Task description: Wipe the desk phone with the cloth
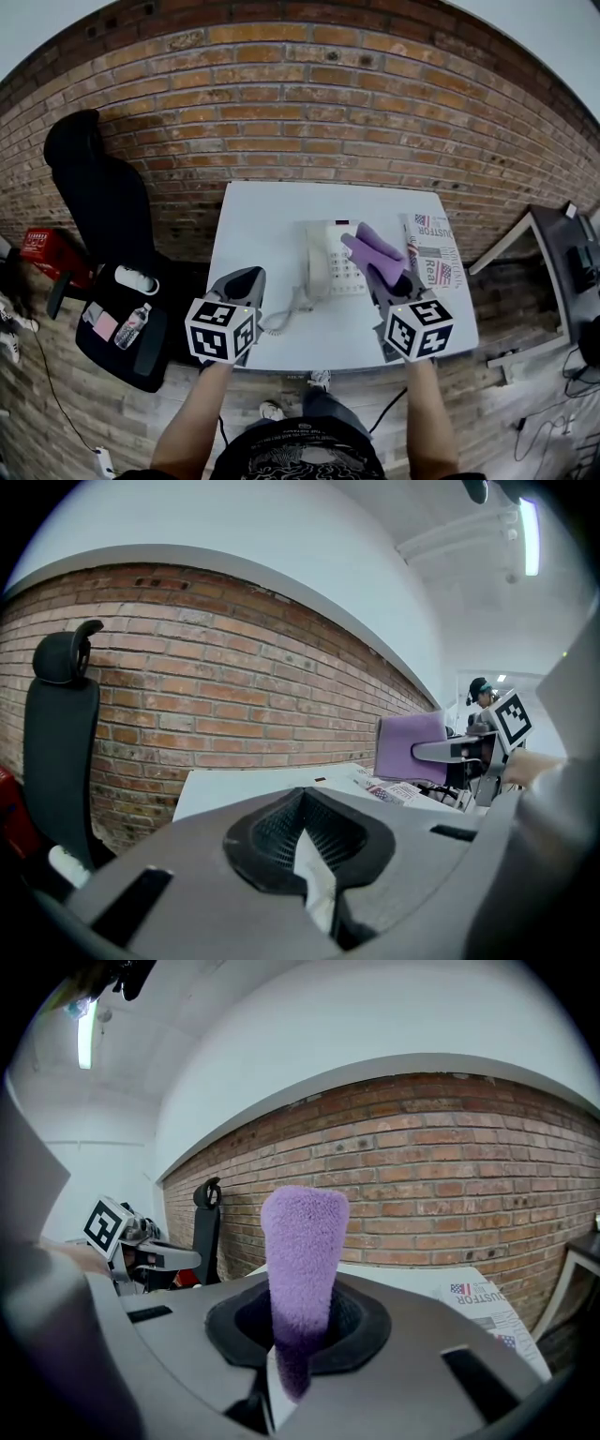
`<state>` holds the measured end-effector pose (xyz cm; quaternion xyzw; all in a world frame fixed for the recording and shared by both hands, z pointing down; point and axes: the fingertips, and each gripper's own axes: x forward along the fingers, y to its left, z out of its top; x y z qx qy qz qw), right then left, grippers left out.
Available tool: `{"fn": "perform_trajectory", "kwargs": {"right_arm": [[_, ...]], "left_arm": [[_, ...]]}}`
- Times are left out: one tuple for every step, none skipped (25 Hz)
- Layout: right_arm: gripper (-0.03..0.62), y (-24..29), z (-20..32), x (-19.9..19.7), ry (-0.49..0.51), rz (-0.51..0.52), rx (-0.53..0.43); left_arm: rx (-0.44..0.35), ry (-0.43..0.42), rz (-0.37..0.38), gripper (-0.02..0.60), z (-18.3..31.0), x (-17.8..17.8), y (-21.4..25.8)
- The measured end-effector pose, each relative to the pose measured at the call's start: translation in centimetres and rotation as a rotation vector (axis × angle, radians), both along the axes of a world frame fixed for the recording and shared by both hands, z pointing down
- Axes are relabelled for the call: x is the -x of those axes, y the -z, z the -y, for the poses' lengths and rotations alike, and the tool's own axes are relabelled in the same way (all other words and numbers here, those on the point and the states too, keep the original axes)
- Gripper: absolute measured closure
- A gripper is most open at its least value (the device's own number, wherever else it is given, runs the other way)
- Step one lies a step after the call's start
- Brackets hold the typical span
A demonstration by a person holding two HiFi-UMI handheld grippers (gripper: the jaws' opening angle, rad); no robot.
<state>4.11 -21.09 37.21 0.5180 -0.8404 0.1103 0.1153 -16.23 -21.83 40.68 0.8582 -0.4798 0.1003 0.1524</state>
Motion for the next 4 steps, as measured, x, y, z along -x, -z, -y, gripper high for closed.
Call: {"fn": "perform_trajectory", "kwargs": {"right_arm": [[0.551,0.09,-0.08,0.0,-0.001,0.006,-0.001],[0.551,0.18,-0.18,-0.05,-0.003,0.015,-0.001],[0.551,0.28,-0.28,-0.12,-0.006,0.025,-0.001],[0.551,0.38,-0.39,-0.19,-0.009,0.037,-0.002]], "left_arm": [[0.001,-0.001,-0.001,0.578,-0.09,-0.07,-0.02],[0.002,-0.003,-0.002,0.578,-0.2,-0.19,-0.06],[0.003,-0.006,-0.002,0.578,-0.31,-0.32,-0.12],[0.004,-0.009,-0.003,0.578,-0.42,-0.45,-0.18]]}}
